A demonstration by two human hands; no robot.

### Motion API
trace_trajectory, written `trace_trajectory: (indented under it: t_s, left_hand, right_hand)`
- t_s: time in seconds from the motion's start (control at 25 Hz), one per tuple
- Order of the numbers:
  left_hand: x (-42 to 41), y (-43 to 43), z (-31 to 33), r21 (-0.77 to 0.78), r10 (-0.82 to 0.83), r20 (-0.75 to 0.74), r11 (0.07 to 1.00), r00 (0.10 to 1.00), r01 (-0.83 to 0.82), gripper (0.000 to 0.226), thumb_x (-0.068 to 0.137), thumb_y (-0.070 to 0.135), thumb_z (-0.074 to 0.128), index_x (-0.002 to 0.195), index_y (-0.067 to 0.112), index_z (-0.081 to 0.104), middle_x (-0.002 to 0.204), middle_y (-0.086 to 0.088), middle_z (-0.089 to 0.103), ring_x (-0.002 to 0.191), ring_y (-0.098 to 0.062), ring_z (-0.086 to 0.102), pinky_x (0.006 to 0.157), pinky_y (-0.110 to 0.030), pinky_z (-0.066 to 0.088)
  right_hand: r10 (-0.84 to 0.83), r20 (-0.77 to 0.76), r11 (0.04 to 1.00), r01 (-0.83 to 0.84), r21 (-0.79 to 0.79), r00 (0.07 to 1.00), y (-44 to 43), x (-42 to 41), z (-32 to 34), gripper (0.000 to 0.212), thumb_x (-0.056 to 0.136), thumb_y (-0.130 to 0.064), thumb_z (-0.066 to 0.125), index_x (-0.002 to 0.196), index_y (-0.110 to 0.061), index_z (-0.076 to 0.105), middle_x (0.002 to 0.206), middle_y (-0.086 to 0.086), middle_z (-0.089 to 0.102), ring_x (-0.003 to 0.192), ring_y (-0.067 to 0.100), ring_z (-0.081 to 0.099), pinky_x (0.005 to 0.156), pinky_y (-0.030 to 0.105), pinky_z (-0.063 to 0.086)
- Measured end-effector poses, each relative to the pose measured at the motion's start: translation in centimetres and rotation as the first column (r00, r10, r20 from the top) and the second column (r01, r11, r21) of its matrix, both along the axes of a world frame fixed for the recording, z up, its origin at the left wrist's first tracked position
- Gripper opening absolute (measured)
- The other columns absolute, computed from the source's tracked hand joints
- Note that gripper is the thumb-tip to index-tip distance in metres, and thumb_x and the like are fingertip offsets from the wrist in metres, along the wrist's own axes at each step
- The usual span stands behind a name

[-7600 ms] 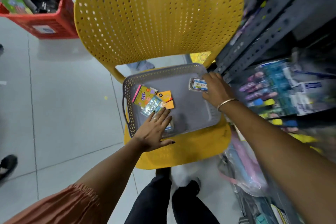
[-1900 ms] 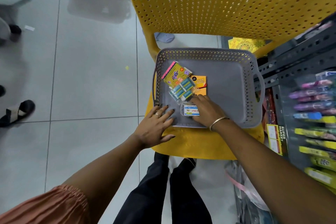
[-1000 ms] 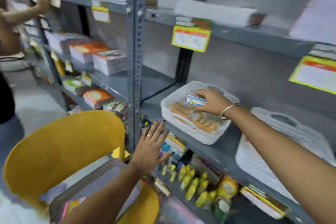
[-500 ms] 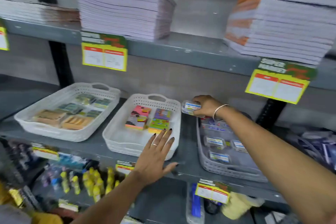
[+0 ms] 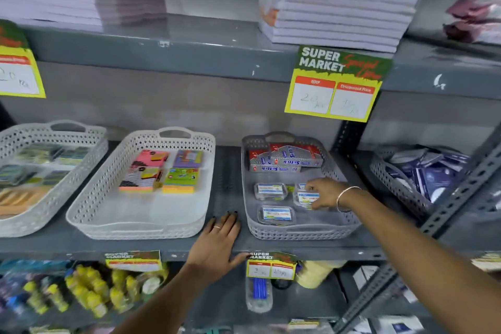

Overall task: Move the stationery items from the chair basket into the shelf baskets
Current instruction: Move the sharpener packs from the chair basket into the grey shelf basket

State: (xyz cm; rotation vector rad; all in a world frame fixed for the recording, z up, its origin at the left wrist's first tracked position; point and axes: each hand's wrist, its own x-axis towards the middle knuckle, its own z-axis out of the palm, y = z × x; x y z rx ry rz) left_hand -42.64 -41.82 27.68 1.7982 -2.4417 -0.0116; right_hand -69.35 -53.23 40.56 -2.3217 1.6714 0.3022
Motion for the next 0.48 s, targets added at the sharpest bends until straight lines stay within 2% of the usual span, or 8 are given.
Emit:
trace_trajectory:
  t_s: [0.04, 0.12, 0.2, 0.32, 0.48]
  left_hand:
    - [0.0, 0.0, -0.1, 0.007, 0.006, 0.001, 1.0, 1.0, -0.006, 0.086, 0.09, 0.066, 0.005, 0.115, 0.009, 0.064, 0.122, -0.01, 0.062, 0.109, -0.026, 0.06, 0.088, -0.047, 0.05]
    - [0.1, -0.1, -0.2, 0.008, 0.011, 0.005, 1.0, 1.0, -0.011, 0.087, 0.09, 0.067, 0.005, 0.116, 0.008, 0.063, 0.123, -0.01, 0.062, 0.111, -0.026, 0.059, 0.09, -0.048, 0.048]
    - [0.1, 0.0, -0.2, 0.01, 0.012, 0.011, 1.0, 1.0, -0.012, 0.086, 0.089, 0.067, 0.006, 0.117, 0.008, 0.062, 0.124, -0.01, 0.061, 0.113, -0.026, 0.058, 0.092, -0.048, 0.046]
    - [0.0, 0.1, -0.1, 0.022, 0.016, 0.018, 1.0, 1.0, -0.017, 0.086, 0.089, 0.067, 0.005, 0.118, 0.009, 0.061, 0.124, -0.01, 0.061, 0.114, -0.026, 0.057, 0.093, -0.046, 0.046]
    - [-0.1, 0.2, -0.1, 0.018, 0.016, 0.02, 1.0, 1.0, -0.016, 0.088, 0.089, 0.068, 0.003, 0.121, 0.009, 0.06, 0.127, -0.009, 0.06, 0.116, -0.025, 0.055, 0.095, -0.046, 0.043]
  right_hand:
    - [-0.017, -0.007, 1.0, 0.017, 0.006, 1.0, 0.1, -0.5, -0.4, 0.043, 0.077, -0.017, 0.066, 0.118, -0.009, 0.052, 0.126, 0.011, 0.056, 0.095, 0.02, 0.05, 0.062, 0.018, 0.037]
    - [-0.043, -0.035, 0.999, 0.043, 0.007, 0.998, 0.4, -1.2, -1.1, 0.047, 0.078, -0.019, 0.066, 0.121, -0.013, 0.051, 0.131, 0.009, 0.054, 0.106, 0.023, 0.053, 0.074, 0.019, 0.036]
    - [-0.054, -0.068, 0.998, 0.054, 0.008, 0.996, 0.8, -1.4, -1.5, 0.048, 0.079, -0.02, 0.065, 0.124, -0.014, 0.05, 0.134, 0.008, 0.052, 0.115, 0.026, 0.052, 0.079, 0.023, 0.037]
    - [-0.065, -0.078, 0.998, 0.066, 0.017, 0.995, 1.1, -1.2, -1.5, 0.047, 0.08, -0.017, 0.064, 0.124, -0.012, 0.049, 0.133, 0.009, 0.053, 0.115, 0.026, 0.053, 0.077, 0.021, 0.034]
    - [-0.093, -0.094, 0.995, 0.095, 0.017, 0.991, 1.5, -1.1, -1.4, 0.048, 0.081, -0.016, 0.064, 0.126, -0.012, 0.049, 0.133, 0.011, 0.054, 0.114, 0.027, 0.054, 0.081, 0.024, 0.041]
